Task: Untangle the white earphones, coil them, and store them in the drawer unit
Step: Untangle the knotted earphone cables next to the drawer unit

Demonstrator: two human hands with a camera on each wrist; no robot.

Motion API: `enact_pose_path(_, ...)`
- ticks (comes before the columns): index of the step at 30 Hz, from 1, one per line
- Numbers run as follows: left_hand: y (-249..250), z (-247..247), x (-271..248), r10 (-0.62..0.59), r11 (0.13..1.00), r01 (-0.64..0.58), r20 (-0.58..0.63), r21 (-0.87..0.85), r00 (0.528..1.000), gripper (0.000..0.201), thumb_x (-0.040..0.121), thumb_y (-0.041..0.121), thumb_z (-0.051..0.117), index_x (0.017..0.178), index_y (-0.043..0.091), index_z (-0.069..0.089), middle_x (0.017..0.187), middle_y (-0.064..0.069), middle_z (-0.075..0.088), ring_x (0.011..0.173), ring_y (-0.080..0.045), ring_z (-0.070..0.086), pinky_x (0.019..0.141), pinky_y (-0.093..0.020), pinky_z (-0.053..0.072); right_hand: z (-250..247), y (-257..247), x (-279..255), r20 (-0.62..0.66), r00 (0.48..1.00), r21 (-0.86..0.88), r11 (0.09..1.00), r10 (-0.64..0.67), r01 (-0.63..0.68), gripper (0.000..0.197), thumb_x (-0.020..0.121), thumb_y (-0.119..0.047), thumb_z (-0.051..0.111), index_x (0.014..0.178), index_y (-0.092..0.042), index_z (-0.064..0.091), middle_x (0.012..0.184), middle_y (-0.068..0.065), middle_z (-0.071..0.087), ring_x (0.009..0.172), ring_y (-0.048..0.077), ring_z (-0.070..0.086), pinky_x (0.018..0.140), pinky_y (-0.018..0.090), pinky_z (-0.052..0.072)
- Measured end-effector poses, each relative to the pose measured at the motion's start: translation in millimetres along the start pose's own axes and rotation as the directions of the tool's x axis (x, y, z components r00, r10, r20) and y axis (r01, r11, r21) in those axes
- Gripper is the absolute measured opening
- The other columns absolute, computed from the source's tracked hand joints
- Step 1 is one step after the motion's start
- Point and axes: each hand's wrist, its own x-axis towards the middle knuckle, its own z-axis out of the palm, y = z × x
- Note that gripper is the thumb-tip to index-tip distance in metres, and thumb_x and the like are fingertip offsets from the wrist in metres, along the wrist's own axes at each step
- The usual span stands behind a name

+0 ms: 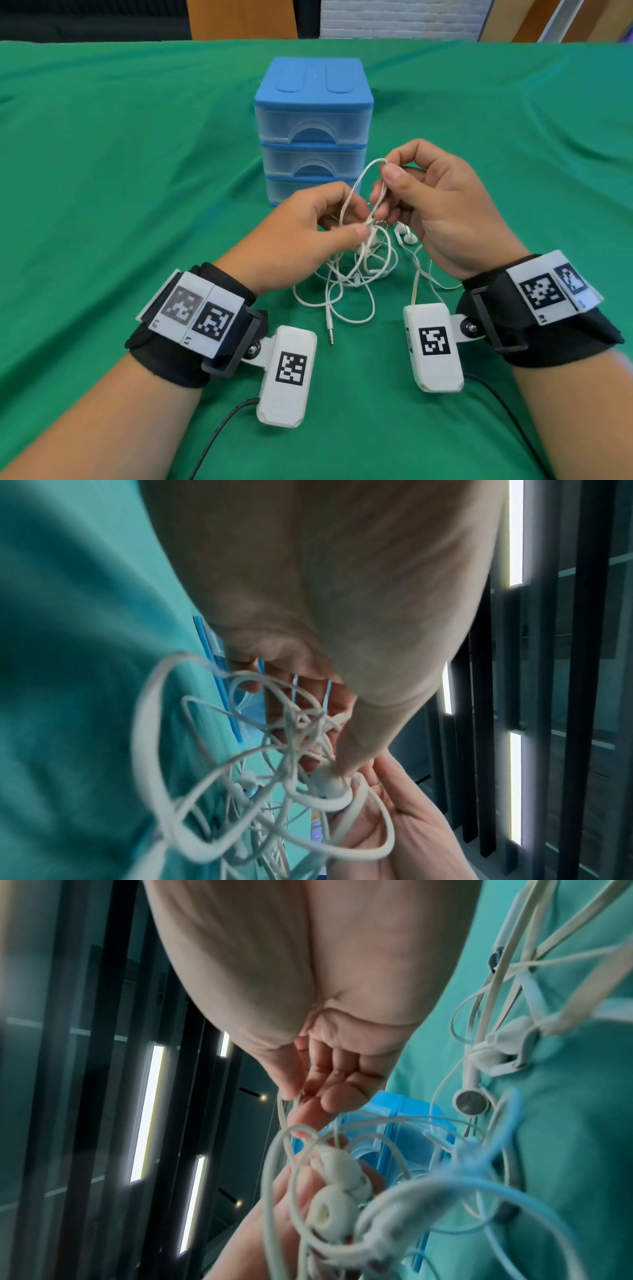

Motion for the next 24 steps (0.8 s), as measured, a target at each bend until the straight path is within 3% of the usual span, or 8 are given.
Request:
enact_pose_path(3,-0.2,-1.7,-0.5,0.015,0.999,-0.015,-0.002,0.047,1.0,0.015,0.091,0.02,0.069,0.097,0.007,0.067,0.09,-0.013,0.067,0.081,-0.011,0.056,0.081,-0.031,0.047,0.3,-1.0,0.7,-0.022,1.0,0.065,0.998,-0.022,0.023,0.01,0.101,-0.007,0.051,0.093,-0.012,0.052,0.074,0.007,0.068,0.06,0.017,0.063,0.059,0.024,0.048)
enact_pose_path(6,0.4,-2.6,-0.3,-0.001,0.999,0.003,-0.051,0.04,0.999,0.011,0.09,0.018,0.07,0.092,0.008,0.068,0.08,-0.002,0.065,0.072,-0.01,0.053,0.072,-0.029,0.044,-0.5,-0.8,0.9,-0.033,0.999,0.078,0.997,-0.026,0.028,0.006,0.1,-0.008,0.054,0.095,-0.01,0.054,0.084,0.014,0.068,0.067,0.021,0.067,0.064,0.026,0.051)
enact_pose_path(9,0.2,-2.3,0.1,-0.026,1.0,0.025,-0.121,-0.008,0.992,0.015,0.087,0.017,0.07,0.092,0.003,0.069,0.08,-0.013,0.069,0.069,-0.019,0.054,0.068,-0.034,0.044,-4.0,-0.4,0.9,-0.034,0.999,-0.016,0.999,-0.04,0.039,0.018,0.088,-0.007,0.066,0.102,-0.012,0.057,0.094,0.013,0.068,0.076,0.018,0.064,0.067,0.026,0.049)
enact_pose_path(13,1.1,-4.4,1.4,-0.031,0.998,0.017,-0.241,-0.058,0.97,0.006,0.092,0.006,0.07,0.093,0.0,0.07,0.083,-0.022,0.071,0.071,-0.021,0.06,0.072,-0.037,0.05,-9.5,1.4,-0.9,0.106,0.994,-0.199,0.979,-0.018,0.039,0.036,0.071,-0.002,0.074,0.101,-0.015,0.058,0.097,0.008,0.061,0.079,0.021,0.053,0.073,0.031,0.05)
enact_pose_path(15,1.0,-5.9,2.0,-0.036,0.995,0.008,-0.288,-0.1,0.957,0.005,0.091,0.003,0.07,0.092,-0.002,0.068,0.087,-0.026,0.071,0.071,-0.021,0.061,0.072,-0.035,0.052,-8.0,1.4,-3.0,0.204,0.979,-0.295,0.955,0.029,0.033,0.037,0.071,-0.005,0.08,0.102,-0.013,0.061,0.101,0.006,0.063,0.083,0.018,0.056,0.079,0.039,0.053)
enact_pose_path(17,0.4,-6.9,2.6,-0.049,0.992,0.008,-0.317,-0.128,0.947,0.008,0.091,0.002,0.07,0.092,-0.004,0.066,0.085,-0.027,0.07,0.068,-0.02,0.061,0.068,-0.028,0.051,-5.1,1.7,-4.3,0.221,0.974,-0.341,0.939,0.042,0.037,0.035,0.073,-0.006,0.084,0.102,-0.009,0.063,0.099,0.003,0.066,0.085,0.015,0.059,0.083,0.04,0.054)
enact_pose_path(21,-0.1,-7.1,3.0,-0.06,0.989,0.013,-0.319,-0.147,0.946,0.005,0.091,0.002,0.069,0.091,0.0,0.065,0.08,-0.013,0.071,0.066,-0.022,0.062,0.068,-0.028,0.052,-2.4,1.7,-3.6,0.16,0.987,-0.356,0.933,-0.001,0.059,0.024,0.078,-0.009,0.082,0.094,-0.001,0.067,0.086,0.009,0.069,0.077,0.014,0.06,0.079,0.034,0.052)
enact_pose_path(24,0.4,-6.3,3.0,-0.063,0.986,0.008,-0.325,-0.168,0.944,0.004,0.092,0.001,0.068,0.091,0.003,0.065,0.078,-0.007,0.072,0.063,-0.017,0.063,0.066,-0.024,0.051,-2.8,1.7,-3.4,0.145,0.989,-0.372,0.926,-0.017,0.07,0.02,0.08,-0.01,0.081,0.091,-0.001,0.068,0.084,0.016,0.07,0.073,0.014,0.06,0.074,0.036,0.052)
